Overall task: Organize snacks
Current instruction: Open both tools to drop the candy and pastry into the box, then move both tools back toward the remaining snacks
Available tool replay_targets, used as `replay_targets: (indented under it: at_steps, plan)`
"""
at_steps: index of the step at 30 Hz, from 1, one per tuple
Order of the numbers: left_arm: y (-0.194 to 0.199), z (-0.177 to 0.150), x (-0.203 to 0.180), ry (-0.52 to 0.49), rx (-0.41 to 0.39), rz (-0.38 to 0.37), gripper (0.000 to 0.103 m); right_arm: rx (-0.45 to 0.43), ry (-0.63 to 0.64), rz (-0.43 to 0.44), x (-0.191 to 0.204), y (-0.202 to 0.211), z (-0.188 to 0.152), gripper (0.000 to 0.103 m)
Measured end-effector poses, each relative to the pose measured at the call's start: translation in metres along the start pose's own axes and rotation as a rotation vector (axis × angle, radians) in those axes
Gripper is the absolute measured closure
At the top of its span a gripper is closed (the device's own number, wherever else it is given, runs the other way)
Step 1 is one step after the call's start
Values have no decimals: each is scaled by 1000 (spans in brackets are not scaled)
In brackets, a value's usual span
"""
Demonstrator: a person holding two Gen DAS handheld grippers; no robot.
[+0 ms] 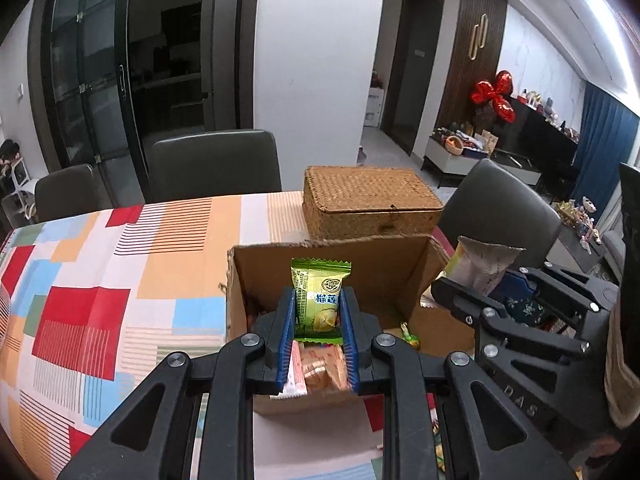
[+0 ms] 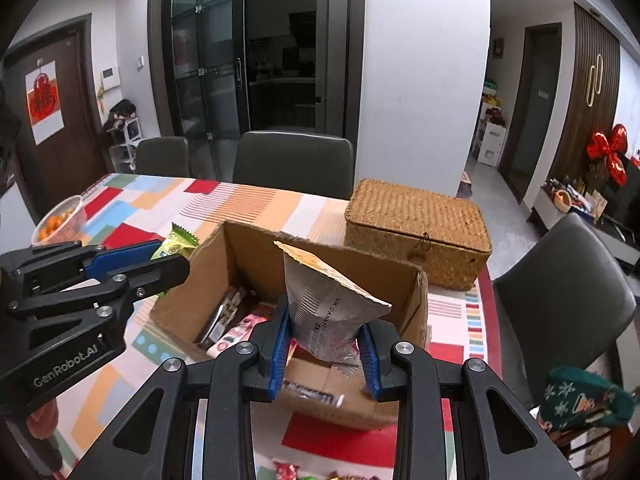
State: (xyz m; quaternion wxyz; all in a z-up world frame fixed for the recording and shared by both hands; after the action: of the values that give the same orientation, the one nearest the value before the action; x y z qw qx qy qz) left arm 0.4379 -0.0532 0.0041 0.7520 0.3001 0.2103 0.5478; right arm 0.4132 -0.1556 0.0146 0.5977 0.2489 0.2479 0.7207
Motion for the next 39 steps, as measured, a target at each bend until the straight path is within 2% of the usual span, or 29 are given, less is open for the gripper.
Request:
replay_targets:
  at_steps: [1, 3, 5, 6, 8, 10, 17, 21, 23, 29, 32, 39]
  plan:
    - [-4, 3, 2, 4, 8, 12, 78, 3, -3, -4, -1, -4, 2, 71]
    - [-8, 5, 9, 17, 19, 51, 55, 6, 2, -40, -4, -13, 7, 68]
    - [-4, 2, 12, 16, 7, 66, 54, 16, 9, -114, -13, -20, 8, 53]
    - [-1, -1, 10, -1, 0, 72, 53, 12, 8, -132, -17, -19, 8, 53]
    - [8, -8, 6, -53, -21, 110, 50, 5, 7, -116, -18, -13, 3, 53]
    - [19, -17, -4, -97, -45, 122, 50, 3, 4, -92, -20, -4, -5, 53]
    - [45, -60, -42, -138, -50, 50, 47, -67, 52, -52, -20, 44, -42, 53]
    - [56, -89, -64, -155, -43, 28, 46, -68, 69, -38, -22, 62, -66, 53]
    - [59, -100, -73, -148, -38, 19, 44, -57, 67, -30, -25, 69, -83, 49]
    - [56, -143, -99, -162, 19, -16, 43, -1, 49, -32, -36, 76, -137, 46]
    - [48, -167, -108, -150, 64, -39, 43, 53, 34, -20, -39, 73, -163, 43]
    - [24, -210, -116, -164, 154, -59, 43, 198, 24, -27, -48, 48, -225, 43]
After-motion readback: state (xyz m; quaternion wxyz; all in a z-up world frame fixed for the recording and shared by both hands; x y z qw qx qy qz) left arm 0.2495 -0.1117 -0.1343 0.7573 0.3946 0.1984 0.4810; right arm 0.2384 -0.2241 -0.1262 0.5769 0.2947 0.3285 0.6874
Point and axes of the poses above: each gripper's, at about its wrist camera, not at the fingertips, and y roughly against the way its jaws point, x to its left, z to its top, the point moved 8 cm from there along -y, roughly the way its jaws point, and after that the axes turned 7 degrees about -y, right-handed, at the moved point
